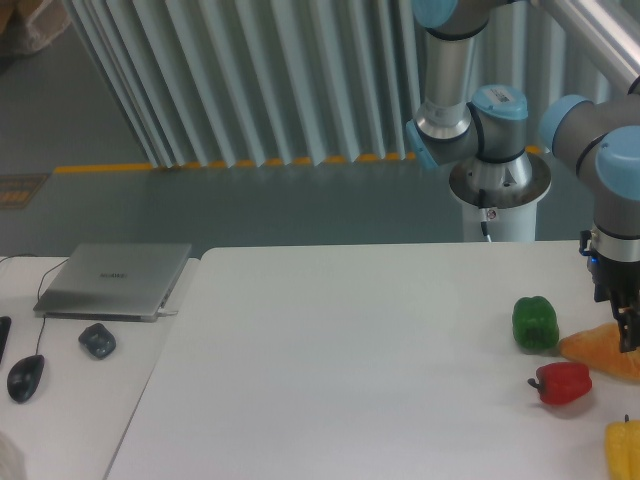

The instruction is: Place the yellow pepper in a basket

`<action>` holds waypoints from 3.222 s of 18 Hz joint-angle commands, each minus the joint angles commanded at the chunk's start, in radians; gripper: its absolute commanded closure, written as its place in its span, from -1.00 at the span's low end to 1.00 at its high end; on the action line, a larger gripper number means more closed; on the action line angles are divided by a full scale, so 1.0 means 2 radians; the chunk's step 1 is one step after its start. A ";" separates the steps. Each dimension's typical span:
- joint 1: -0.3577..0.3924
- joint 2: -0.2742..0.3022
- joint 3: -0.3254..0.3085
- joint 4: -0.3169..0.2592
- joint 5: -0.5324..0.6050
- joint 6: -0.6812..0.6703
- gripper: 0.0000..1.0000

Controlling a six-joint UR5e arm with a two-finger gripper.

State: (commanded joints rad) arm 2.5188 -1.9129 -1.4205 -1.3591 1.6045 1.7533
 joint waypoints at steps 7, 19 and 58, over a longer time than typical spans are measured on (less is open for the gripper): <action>-0.008 0.008 -0.001 0.004 0.005 0.001 -1.00; -0.015 0.013 -0.021 0.031 0.019 -0.046 -1.00; -0.041 -0.094 0.015 0.194 0.022 -0.624 -1.00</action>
State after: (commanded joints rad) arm 2.4360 -2.1015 -1.3898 -0.9711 1.6489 0.5047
